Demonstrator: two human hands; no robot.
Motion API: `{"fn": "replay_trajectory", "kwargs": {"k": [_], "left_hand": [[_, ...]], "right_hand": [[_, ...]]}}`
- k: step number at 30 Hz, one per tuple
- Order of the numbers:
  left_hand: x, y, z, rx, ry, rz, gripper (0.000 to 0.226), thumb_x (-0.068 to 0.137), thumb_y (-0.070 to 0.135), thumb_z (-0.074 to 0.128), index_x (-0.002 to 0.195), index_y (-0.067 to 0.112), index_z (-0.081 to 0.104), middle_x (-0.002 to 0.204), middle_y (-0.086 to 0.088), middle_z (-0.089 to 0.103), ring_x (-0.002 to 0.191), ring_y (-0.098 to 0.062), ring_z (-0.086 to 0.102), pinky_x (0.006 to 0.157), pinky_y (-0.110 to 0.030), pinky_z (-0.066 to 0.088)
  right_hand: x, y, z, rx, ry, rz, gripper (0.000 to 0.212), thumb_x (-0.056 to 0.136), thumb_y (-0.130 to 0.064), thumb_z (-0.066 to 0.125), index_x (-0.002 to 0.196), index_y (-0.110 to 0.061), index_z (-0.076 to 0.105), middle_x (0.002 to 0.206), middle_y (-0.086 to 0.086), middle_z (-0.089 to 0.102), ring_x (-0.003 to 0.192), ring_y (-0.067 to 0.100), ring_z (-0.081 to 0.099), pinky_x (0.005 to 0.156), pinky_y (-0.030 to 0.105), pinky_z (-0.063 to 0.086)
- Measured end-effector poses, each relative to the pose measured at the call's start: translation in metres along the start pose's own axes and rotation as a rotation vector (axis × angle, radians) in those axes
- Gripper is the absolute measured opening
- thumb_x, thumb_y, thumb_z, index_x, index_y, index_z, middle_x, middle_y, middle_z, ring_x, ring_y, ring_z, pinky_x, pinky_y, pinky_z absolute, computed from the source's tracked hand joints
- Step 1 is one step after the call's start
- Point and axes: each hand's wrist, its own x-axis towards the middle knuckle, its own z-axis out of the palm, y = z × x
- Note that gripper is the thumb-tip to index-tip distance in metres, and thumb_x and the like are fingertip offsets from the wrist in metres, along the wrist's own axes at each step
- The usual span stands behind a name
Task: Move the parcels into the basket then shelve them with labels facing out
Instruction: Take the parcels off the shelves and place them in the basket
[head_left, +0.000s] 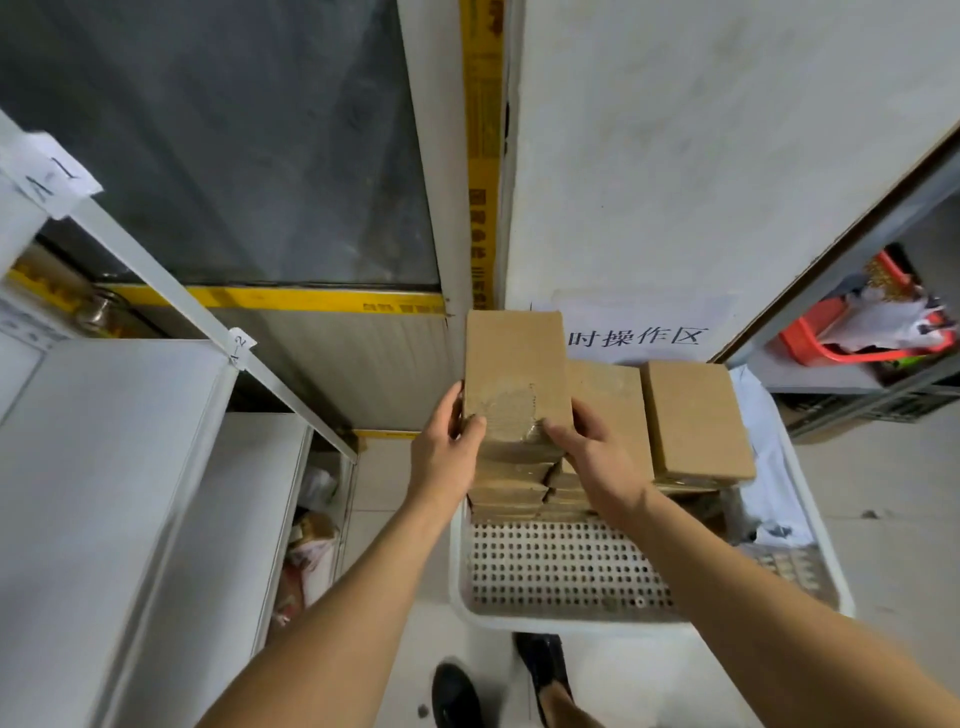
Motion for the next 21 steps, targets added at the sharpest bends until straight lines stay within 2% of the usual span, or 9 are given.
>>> {"fn": "replay_trajectory", "kwargs": {"k": [3, 5, 7, 10, 14, 16, 18, 19, 21], "left_hand": [[0.007, -0.015, 0.005, 0.003, -0.001, -0.026, 0.055, 0.103, 0.039, 0.065, 0.155, 0.041, 0.048, 0.139, 0.016, 0.065, 0.123, 0.001, 0.062, 0.104, -0.028, 0.052], [0.009, -0.020, 0.006, 0.004, 0.007, -0.024, 0.056, 0.099, 0.046, 0.066, 0.153, 0.044, 0.050, 0.134, 0.020, 0.067, 0.118, 0.009, 0.063, 0.101, -0.025, 0.053], [0.011, -0.021, 0.006, 0.001, 0.014, -0.025, 0.060, 0.093, 0.054, 0.065, 0.151, 0.046, 0.050, 0.131, 0.023, 0.067, 0.117, 0.010, 0.063, 0.100, -0.025, 0.053], [0.009, -0.017, 0.006, -0.006, -0.001, -0.054, 0.057, 0.096, 0.054, 0.064, 0.151, 0.051, 0.047, 0.134, 0.024, 0.065, 0.118, 0.010, 0.061, 0.102, -0.026, 0.052], [-0.001, -0.007, 0.003, 0.069, 0.000, -0.070, 0.054, 0.104, 0.047, 0.060, 0.155, 0.047, 0.042, 0.134, 0.019, 0.063, 0.105, 0.013, 0.061, 0.090, -0.019, 0.049], [-0.005, 0.000, -0.002, 0.153, -0.010, -0.069, 0.057, 0.104, 0.048, 0.058, 0.158, 0.042, 0.040, 0.138, 0.015, 0.061, 0.113, -0.001, 0.063, 0.097, -0.024, 0.048], [-0.010, 0.008, -0.011, 0.238, -0.040, -0.071, 0.059, 0.104, 0.049, 0.059, 0.159, 0.036, 0.042, 0.142, 0.012, 0.059, 0.121, -0.008, 0.063, 0.098, -0.025, 0.048], [-0.013, 0.013, -0.016, 0.270, -0.047, -0.065, 0.058, 0.104, 0.049, 0.060, 0.157, 0.035, 0.045, 0.144, 0.011, 0.060, 0.121, -0.009, 0.064, 0.096, -0.024, 0.049], [-0.022, 0.024, -0.027, 0.320, -0.042, -0.031, 0.053, 0.103, 0.048, 0.061, 0.153, 0.032, 0.051, 0.146, 0.003, 0.063, 0.123, -0.010, 0.065, 0.096, -0.024, 0.051]], "right_hand": [[0.007, 0.009, -0.005, -0.014, -0.026, 0.005, 0.043, 0.106, -0.018, 0.061, 0.149, -0.019, 0.054, 0.135, -0.002, 0.072, 0.124, 0.014, 0.067, 0.098, 0.024, 0.057], [0.010, 0.012, -0.007, -0.008, -0.035, -0.005, 0.046, 0.106, -0.021, 0.062, 0.150, -0.019, 0.052, 0.137, -0.004, 0.071, 0.125, 0.011, 0.067, 0.094, 0.020, 0.056], [0.011, 0.013, -0.009, -0.006, -0.041, -0.001, 0.048, 0.106, -0.023, 0.062, 0.152, -0.020, 0.049, 0.138, -0.005, 0.069, 0.125, 0.010, 0.067, 0.094, 0.020, 0.056], [0.013, 0.014, -0.011, -0.035, -0.058, 0.013, 0.055, 0.104, -0.030, 0.065, 0.155, -0.022, 0.045, 0.142, -0.005, 0.067, 0.128, 0.012, 0.065, 0.096, 0.022, 0.056], [0.010, 0.009, -0.011, -0.159, -0.063, 0.037, 0.072, 0.098, -0.040, 0.070, 0.160, -0.024, 0.036, 0.143, -0.005, 0.064, 0.124, 0.014, 0.068, 0.089, 0.025, 0.059], [0.008, 0.000, -0.010, -0.321, -0.039, 0.010, 0.078, 0.099, -0.038, 0.071, 0.162, -0.024, 0.029, 0.146, -0.005, 0.057, 0.130, 0.019, 0.062, 0.096, 0.031, 0.058], [0.008, -0.014, -0.009, -0.544, -0.017, -0.079, 0.080, 0.099, -0.031, 0.072, 0.164, -0.023, 0.026, 0.157, 0.002, 0.045, 0.140, 0.023, 0.051, 0.113, 0.042, 0.049], [0.008, -0.023, -0.008, -0.659, -0.021, -0.145, 0.080, 0.099, -0.028, 0.072, 0.164, -0.022, 0.026, 0.163, 0.003, 0.038, 0.145, 0.024, 0.044, 0.121, 0.043, 0.040], [0.007, -0.042, -0.004, -0.812, -0.036, -0.260, 0.078, 0.099, -0.025, 0.071, 0.164, -0.019, 0.027, 0.166, 0.004, 0.033, 0.149, 0.023, 0.036, 0.122, 0.036, 0.029]]}}
